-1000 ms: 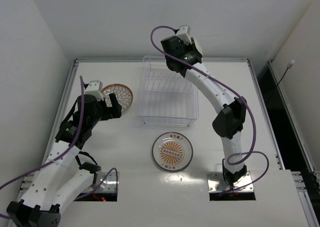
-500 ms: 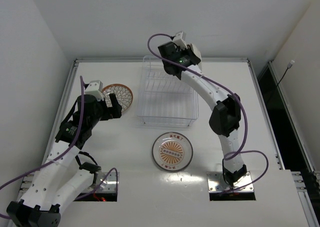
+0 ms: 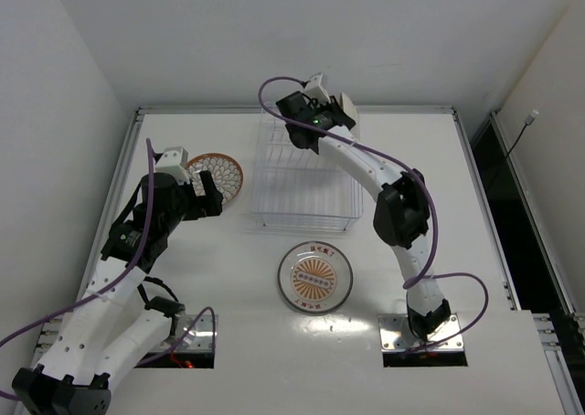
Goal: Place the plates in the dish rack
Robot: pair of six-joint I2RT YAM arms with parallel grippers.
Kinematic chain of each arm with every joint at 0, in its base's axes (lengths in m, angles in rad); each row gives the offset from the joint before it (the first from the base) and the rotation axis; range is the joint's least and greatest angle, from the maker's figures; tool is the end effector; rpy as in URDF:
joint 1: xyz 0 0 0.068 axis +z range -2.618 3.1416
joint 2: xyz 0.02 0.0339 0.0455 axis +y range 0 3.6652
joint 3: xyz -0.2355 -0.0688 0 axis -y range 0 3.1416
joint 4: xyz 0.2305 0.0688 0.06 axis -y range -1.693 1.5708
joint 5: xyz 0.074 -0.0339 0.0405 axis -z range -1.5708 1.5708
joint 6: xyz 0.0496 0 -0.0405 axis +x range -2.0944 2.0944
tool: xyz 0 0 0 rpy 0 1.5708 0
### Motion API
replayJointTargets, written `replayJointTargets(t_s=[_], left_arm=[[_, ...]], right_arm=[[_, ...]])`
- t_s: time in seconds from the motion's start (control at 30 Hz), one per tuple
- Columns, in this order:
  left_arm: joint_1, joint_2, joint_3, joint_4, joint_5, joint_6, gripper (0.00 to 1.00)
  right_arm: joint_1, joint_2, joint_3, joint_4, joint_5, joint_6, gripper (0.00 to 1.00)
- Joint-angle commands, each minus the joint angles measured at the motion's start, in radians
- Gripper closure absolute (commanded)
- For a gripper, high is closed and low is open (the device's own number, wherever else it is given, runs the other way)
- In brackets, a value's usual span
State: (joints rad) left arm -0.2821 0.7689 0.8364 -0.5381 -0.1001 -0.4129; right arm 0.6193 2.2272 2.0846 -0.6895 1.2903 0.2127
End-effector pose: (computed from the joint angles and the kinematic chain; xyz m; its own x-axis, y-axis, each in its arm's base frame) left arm 0.1806 -0.0472 0.2967 -0.4757 -0.2778 -0.8346 0.0006 0.9487 -0.3161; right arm 0.4018 0.2279 0.2618 -0.5112 -0.2926 -0.8081 0.4850 0.6780 -0.5523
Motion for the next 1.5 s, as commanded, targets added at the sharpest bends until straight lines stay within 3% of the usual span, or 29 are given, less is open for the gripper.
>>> replayJointTargets(t_s=[0.0, 0.2, 0.3, 0.9, 1.13, 1.23, 1.37, 1.47], left_arm=[[-0.008, -0.003, 0.001, 0.013, 0.008, -0.01, 0.0], [-0.008, -0.003, 0.001, 0.013, 0.008, -0.01, 0.0], [-0.008, -0.003, 0.001, 0.013, 0.008, -0.01, 0.0], [-0.008, -0.003, 0.001, 0.013, 0.008, -0.01, 0.0], [-0.008, 0.006, 0.001, 0.013, 0.008, -0.01, 0.0], [-0.008, 0.006, 0.001, 0.013, 0.008, -0.01, 0.0], [-0.008, 0.006, 0.001, 0.013, 0.008, -0.01, 0.0], [-0.008, 0.006, 0.001, 0.013, 0.008, -0.01, 0.0]], right_arm=[[0.025, 0.002, -0.001, -0.036, 0.05, 0.095, 0.92], [0.034, 0.002, -0.031, -0.113, -0.028, 0.207, 0.78], [0.034, 0.002, -0.041, -0.133, -0.054, 0.232, 0.77], [0.025, -0.08, -0.02, -0.142, -0.195, 0.241, 0.48], [0.034, -0.219, -0.053, -0.13, -0.224, 0.241, 0.34], [0.034, -0.365, -0.176, -0.075, -0.339, 0.241, 0.31], [0.023, -0.631, -0.519, 0.037, -0.521, 0.241, 0.28], [0.023, -0.869, -0.775, 0.093, -0.754, 0.298, 0.23]])
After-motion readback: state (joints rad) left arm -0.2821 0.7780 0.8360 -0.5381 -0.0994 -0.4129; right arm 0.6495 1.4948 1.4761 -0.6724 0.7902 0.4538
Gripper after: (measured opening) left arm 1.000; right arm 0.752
